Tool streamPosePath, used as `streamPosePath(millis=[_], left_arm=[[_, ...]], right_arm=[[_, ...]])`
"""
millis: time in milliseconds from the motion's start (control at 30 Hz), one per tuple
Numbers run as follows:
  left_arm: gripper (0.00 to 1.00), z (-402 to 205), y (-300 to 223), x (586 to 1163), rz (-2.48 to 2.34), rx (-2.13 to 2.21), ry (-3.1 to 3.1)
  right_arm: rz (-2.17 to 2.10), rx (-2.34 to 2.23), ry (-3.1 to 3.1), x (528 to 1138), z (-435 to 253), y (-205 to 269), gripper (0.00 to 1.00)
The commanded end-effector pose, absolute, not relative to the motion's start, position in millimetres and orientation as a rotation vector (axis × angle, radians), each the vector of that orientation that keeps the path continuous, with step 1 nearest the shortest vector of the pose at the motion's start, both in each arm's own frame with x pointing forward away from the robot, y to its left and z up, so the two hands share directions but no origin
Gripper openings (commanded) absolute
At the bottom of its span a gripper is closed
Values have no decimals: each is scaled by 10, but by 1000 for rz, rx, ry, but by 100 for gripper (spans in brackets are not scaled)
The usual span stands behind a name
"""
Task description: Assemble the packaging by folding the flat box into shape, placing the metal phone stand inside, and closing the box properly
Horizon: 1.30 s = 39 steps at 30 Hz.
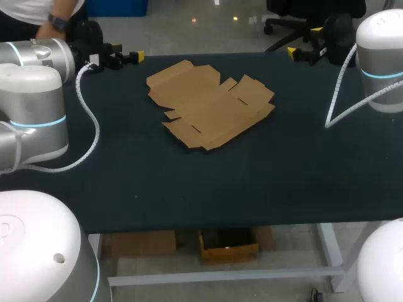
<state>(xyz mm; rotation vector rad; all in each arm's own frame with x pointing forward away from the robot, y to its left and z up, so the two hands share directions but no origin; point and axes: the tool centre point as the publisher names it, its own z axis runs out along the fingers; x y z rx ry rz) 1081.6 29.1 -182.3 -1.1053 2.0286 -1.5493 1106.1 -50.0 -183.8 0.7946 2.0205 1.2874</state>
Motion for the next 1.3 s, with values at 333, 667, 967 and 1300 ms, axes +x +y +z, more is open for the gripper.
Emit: streamPosePath(millis=[333, 667, 967, 1300], left_arm=[[100, -1823, 296, 10826, -1550, -1105, 2031], [100, -1823, 296, 10826, -1550, -1105, 2031], [100, -1783, 285, 10803, -1537, -1137, 2047], [100, -1666, 252, 10521, -1398, -1351, 2142]], right_arm=[[1288, 795, 2017, 11051, -1840, -499, 100], [1288, 795, 2017, 11051, -1840, -499, 100], [1314, 801, 2046, 11071, -1813, -510, 100], [1252, 938, 2227, 10911, -1861, -513, 100]])
